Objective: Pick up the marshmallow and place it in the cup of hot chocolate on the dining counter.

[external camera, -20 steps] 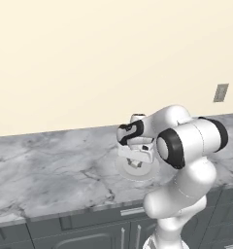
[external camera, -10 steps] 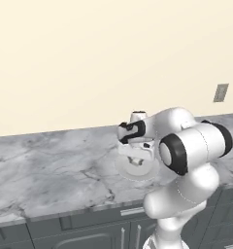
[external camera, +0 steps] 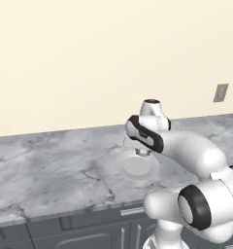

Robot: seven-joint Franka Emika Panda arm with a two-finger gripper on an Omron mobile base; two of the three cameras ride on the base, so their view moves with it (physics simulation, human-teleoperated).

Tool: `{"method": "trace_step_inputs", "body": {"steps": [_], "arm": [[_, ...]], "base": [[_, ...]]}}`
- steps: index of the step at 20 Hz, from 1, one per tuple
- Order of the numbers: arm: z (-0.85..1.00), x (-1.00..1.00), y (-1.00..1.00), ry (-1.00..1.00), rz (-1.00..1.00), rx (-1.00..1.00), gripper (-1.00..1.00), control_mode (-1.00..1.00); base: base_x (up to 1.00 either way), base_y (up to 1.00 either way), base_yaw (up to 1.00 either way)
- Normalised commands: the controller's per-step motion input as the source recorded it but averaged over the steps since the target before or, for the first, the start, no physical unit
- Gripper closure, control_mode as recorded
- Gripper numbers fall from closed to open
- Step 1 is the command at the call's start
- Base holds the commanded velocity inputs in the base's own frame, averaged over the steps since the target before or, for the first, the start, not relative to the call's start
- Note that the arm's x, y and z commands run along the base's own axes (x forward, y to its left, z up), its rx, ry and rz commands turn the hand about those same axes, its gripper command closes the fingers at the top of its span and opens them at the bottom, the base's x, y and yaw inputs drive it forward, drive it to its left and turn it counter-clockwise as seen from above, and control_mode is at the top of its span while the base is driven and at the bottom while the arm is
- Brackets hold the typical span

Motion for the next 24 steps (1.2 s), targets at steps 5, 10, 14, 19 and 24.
{"method": "trace_step_inputs", "body": {"steps": [5, 10, 14, 19, 24], "arm": [[0.72, -0.2, -0.02, -0.05, 0.11, 0.28, 1.0, -1.0], [0.63, -0.16, -0.06, 0.1, 0.03, 0.57, 1.0, -1.0], [0.53, -0.2, 0.0, 0.26, -0.03, 0.55, 1.0, -1.0], [0.5, -0.11, 0.02, 0.36, -0.08, 0.49, 1.0, -1.0], [0.08, -0.01, 0.01, 0.46, -0.05, 0.35, 1.0, -1.0]], "base": [[0.0, 0.0, 0.0], [0.0, 0.0, 0.0], [0.0, 0.0, 0.0], [0.0, 0.0, 0.0], [0.0, 0.0, 0.0]]}}
